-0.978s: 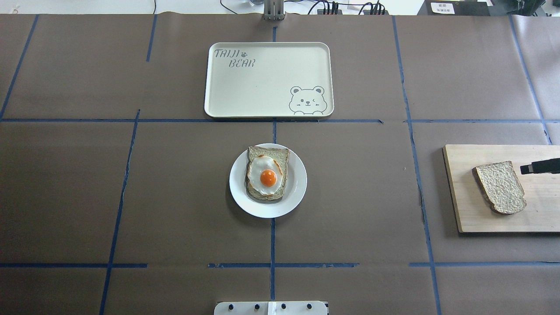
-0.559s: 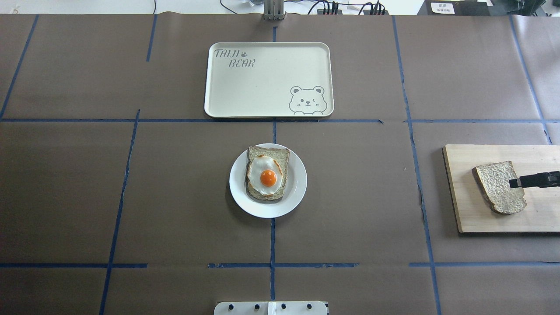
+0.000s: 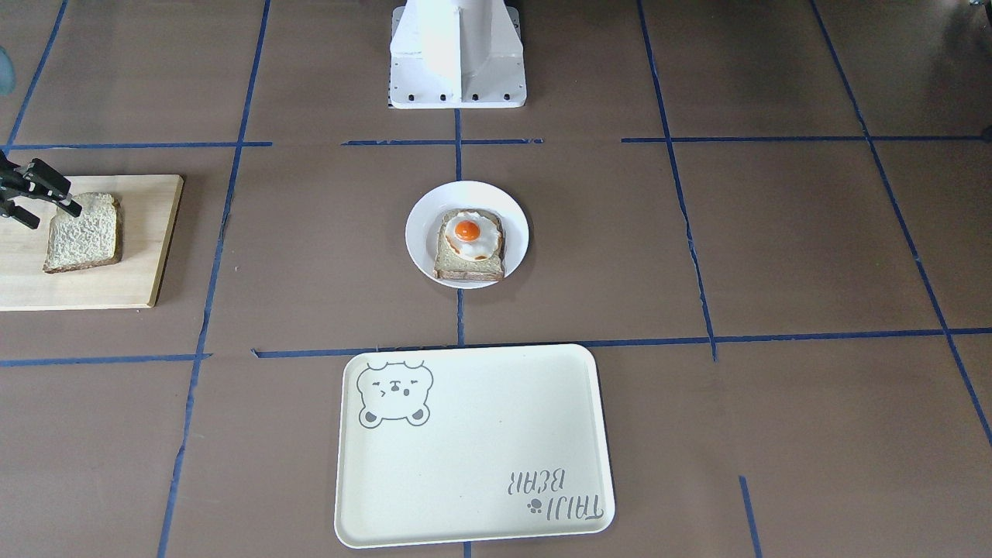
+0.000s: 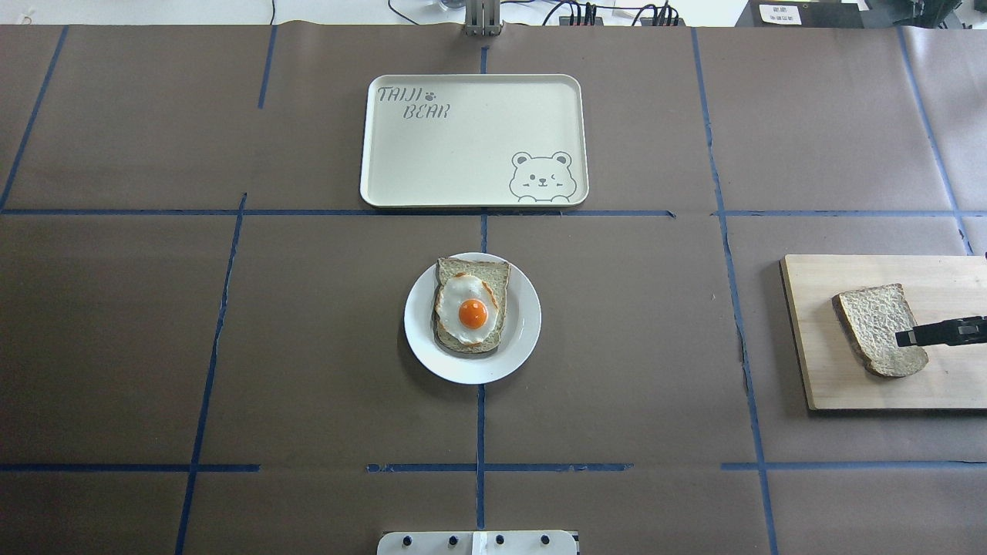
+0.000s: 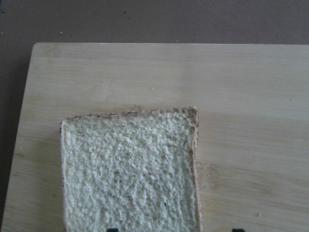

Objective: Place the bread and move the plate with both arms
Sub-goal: 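Grasp the edge of the bread slice with the right gripper, then lift the bread slice and carry it toward the white plate, then lower the bread onto the egg toast and open the right gripper, then withdraw the right arm away from the plate, then reach the left gripper to the rim of the white plate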

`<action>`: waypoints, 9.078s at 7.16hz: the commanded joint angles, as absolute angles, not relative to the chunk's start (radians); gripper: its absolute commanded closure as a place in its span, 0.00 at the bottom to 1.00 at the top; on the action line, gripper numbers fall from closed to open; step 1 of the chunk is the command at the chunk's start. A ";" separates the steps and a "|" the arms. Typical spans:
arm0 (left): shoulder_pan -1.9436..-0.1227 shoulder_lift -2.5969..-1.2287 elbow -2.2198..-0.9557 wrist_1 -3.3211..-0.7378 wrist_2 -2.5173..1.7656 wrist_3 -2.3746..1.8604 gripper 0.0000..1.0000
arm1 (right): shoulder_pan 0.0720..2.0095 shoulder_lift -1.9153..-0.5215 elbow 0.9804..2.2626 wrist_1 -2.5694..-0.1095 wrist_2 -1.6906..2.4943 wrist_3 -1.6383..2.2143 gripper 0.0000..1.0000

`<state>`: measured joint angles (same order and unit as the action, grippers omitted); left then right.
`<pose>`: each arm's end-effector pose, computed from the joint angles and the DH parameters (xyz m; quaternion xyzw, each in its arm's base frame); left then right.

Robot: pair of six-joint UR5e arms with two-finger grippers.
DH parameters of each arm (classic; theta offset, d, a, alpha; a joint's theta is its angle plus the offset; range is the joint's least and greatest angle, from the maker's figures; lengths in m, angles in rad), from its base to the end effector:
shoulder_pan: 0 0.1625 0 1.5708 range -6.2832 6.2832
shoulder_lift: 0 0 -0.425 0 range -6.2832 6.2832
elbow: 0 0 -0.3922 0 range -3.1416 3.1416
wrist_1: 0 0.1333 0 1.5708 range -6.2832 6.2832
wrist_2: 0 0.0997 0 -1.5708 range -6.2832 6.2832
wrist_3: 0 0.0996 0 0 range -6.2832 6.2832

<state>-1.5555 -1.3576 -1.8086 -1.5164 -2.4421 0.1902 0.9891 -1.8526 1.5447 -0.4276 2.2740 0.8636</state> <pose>-0.0510 -0.4007 0.6353 0.0234 0.4215 0.0867 0.9024 -0.1506 -0.3543 0.6666 0.0774 -0.4880 -0.0178 0.8692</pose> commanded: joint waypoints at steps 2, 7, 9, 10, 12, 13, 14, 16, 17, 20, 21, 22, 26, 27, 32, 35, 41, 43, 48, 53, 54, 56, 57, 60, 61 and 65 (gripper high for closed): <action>-1.555 -1.358 -1.804 -1.517 -2.441 0.190 0.00 | 0.977 -1.853 1.543 -0.426 2.275 0.864 0.21; -1.555 -1.358 -1.801 -1.517 -2.442 0.190 0.00 | 0.976 -1.868 1.543 -0.405 2.273 0.842 0.98; -1.555 -1.358 -1.801 -1.517 -2.442 0.190 0.00 | 0.977 -1.870 1.543 -0.405 2.273 0.842 1.00; -1.555 -1.358 -1.801 -1.517 -2.442 0.190 0.00 | 0.977 -1.870 1.545 -0.406 2.275 0.842 1.00; -1.555 -1.358 -1.805 -1.517 -2.442 0.190 0.00 | 0.980 -1.865 1.557 -0.407 2.307 0.850 1.00; -1.555 -1.358 -1.805 -1.517 -2.442 0.190 0.00 | 1.001 -1.864 1.578 -0.407 2.350 0.851 1.00; -1.555 -1.358 -1.809 -1.517 -2.442 0.190 0.00 | 1.043 -1.864 1.603 -0.408 2.409 0.857 1.00; -1.557 -1.358 -1.810 -1.517 -2.442 0.190 0.00 | 1.121 -1.853 1.641 -0.417 2.520 0.859 1.00; -1.557 -1.358 -1.812 -1.517 -2.442 0.190 0.00 | 1.133 -1.827 1.654 -0.420 2.549 0.885 1.00; -1.555 -1.359 -1.810 -1.517 -2.442 0.190 0.00 | 1.115 -1.636 1.666 -0.422 2.556 1.131 1.00; -1.555 -1.359 -1.810 -1.517 -2.442 0.190 0.00 | 1.077 -1.565 1.664 -0.422 2.545 1.222 1.00; -1.555 -1.359 -1.812 -1.517 -2.442 0.190 0.00 | 1.042 -1.467 1.664 -0.463 2.502 1.312 1.00; -1.555 -1.362 -1.809 -1.517 -2.442 0.190 0.00 | 0.790 -1.190 1.673 -0.636 2.182 1.501 1.00; -1.555 -1.364 -1.807 -1.517 -2.442 0.190 0.00 | 0.711 -1.168 1.695 -0.643 2.078 1.573 1.00; -1.555 -1.365 -1.802 -1.517 -2.442 0.190 0.00 | 0.399 -1.137 1.691 -0.646 1.666 1.612 1.00; -1.555 -1.367 -1.798 -1.517 -2.442 0.190 0.00 | 0.336 -1.146 1.690 -0.681 1.608 1.612 1.00; -1.555 -1.367 -1.804 -1.517 -2.442 0.190 0.00 | 0.328 -1.175 1.680 -0.683 1.576 1.608 0.93; -1.555 -1.367 -1.805 -1.517 -2.442 0.190 0.00 | 0.330 -1.161 1.690 -0.768 1.559 1.609 0.01; -1.555 -1.434 -1.812 -1.586 -2.437 0.189 0.00 | 0.692 -1.094 1.778 -1.359 2.019 1.258 0.00; -1.551 -1.543 -1.798 -1.644 -2.431 0.043 0.00 | 1.213 -1.328 1.784 -1.659 2.279 0.261 0.00; -1.524 -1.543 -1.816 -1.684 -2.434 0.040 0.00 | 1.292 -1.389 1.784 -1.698 2.279 0.065 0.00; -1.439 -1.536 -1.830 -1.816 -2.438 -0.144 0.00 | 1.447 -1.529 1.781 -1.706 2.279 -0.242 0.00; -1.380 -1.536 -1.830 -1.930 -2.437 -0.322 0.00 | 1.530 -1.605 1.781 -1.704 2.279 -0.361 0.00; -1.118 -1.545 -1.827 -2.371 -2.422 -1.047 0.00 | 1.565 -1.729 1.792 -1.694 2.307 -0.323 0.00; -1.029 -1.560 -1.828 -2.475 -2.339 -1.225 0.00 | 1.565 -1.726 1.793 -1.694 2.309 -0.312 0.00; -0.660 -1.728 -1.787 -2.633 -1.939 -1.651 0.00 | 1.565 -1.723 1.793 -1.694 2.310 -0.311 0.00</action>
<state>-0.7423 -1.6785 -1.8051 -2.5710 -2.0235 -1.5329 1.5646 -1.7239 1.7932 -1.6935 2.3099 -0.3117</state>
